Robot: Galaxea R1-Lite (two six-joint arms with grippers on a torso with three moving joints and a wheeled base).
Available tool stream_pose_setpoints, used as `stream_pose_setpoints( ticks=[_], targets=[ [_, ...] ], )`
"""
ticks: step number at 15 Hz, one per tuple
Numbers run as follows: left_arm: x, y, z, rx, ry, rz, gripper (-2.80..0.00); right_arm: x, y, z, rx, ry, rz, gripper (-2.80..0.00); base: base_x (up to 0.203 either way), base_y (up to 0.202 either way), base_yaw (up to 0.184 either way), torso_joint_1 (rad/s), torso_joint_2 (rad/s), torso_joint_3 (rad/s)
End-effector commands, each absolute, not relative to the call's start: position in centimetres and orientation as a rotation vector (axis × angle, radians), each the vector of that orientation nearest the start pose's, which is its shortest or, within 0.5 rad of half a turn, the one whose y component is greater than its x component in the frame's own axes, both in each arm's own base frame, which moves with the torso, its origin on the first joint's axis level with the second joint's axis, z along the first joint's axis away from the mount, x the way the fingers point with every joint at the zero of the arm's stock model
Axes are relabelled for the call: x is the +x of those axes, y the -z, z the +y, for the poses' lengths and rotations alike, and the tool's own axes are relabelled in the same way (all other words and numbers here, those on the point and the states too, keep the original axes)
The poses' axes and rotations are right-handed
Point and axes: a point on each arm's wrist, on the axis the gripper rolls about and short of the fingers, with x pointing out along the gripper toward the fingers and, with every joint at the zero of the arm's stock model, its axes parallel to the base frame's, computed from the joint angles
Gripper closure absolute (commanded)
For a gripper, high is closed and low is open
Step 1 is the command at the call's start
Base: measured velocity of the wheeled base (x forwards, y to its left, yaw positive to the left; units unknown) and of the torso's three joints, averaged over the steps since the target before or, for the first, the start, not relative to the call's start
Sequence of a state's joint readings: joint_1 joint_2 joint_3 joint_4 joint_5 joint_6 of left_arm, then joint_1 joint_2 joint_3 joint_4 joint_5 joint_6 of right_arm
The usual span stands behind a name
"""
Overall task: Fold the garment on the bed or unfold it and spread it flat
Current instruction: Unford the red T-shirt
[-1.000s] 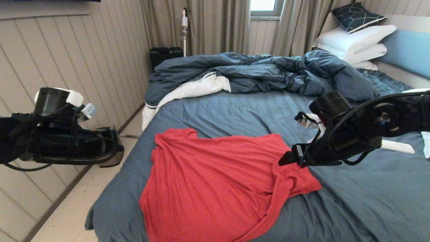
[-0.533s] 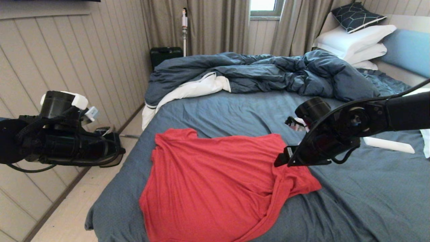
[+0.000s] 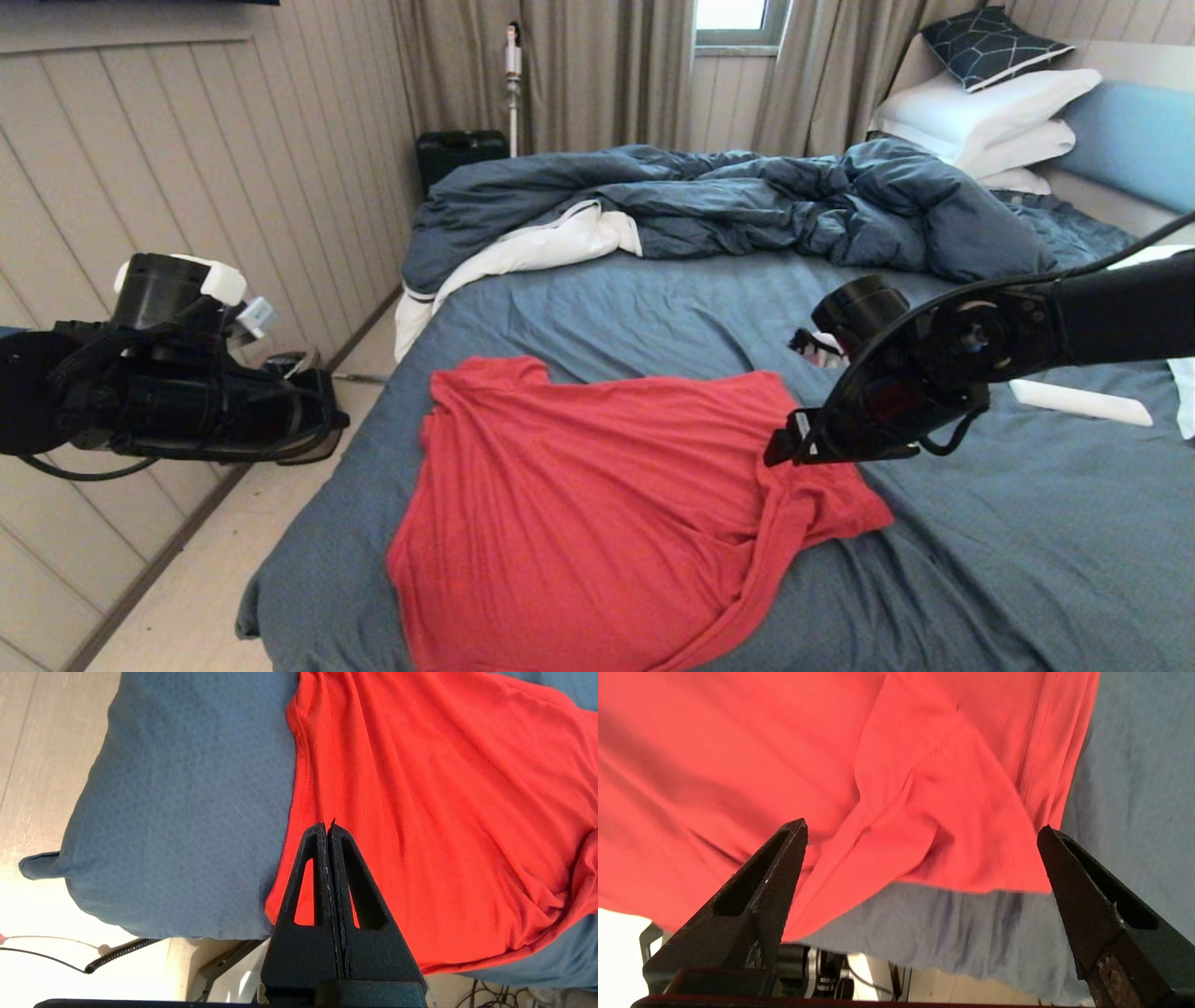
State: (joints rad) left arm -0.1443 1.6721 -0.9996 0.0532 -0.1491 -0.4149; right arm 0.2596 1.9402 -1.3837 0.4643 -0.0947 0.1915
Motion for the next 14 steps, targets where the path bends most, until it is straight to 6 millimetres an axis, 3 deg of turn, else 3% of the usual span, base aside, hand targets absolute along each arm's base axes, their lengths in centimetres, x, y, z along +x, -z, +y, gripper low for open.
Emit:
stream_pose_setpoints(
  ticks=[1, 7, 11, 14],
  targets=[
    [28.7, -17.8, -4.6, -0.396, 0.127, 0.788, 0.00, 34.3, -16.2, 8.9, -0.008, -0.051, 1.017, -2.80, 0.000, 0.000, 0.000, 0.000, 0.00, 0.000],
    [28.7, -17.6, -5.1, -0.390, 0.141, 0.796, 0.00, 35.2, -15.2, 9.7, -0.065, -0.041, 1.031, -2.80, 0.000, 0.000, 0.000, 0.000, 0.00, 0.000],
    [29.0, -17.0, -5.4, -0.387, 0.142, 0.816, 0.00, 35.6, -13.6, 10.5, -0.084, -0.051, 1.071, -2.80, 0.000, 0.000, 0.000, 0.000, 0.00, 0.000],
    [29.3, -16.4, -5.4, -0.385, 0.138, 0.833, 0.00, 37.1, -12.0, 10.8, -0.087, -0.044, 1.091, -2.80, 0.000, 0.000, 0.000, 0.000, 0.00, 0.000]
  ],
)
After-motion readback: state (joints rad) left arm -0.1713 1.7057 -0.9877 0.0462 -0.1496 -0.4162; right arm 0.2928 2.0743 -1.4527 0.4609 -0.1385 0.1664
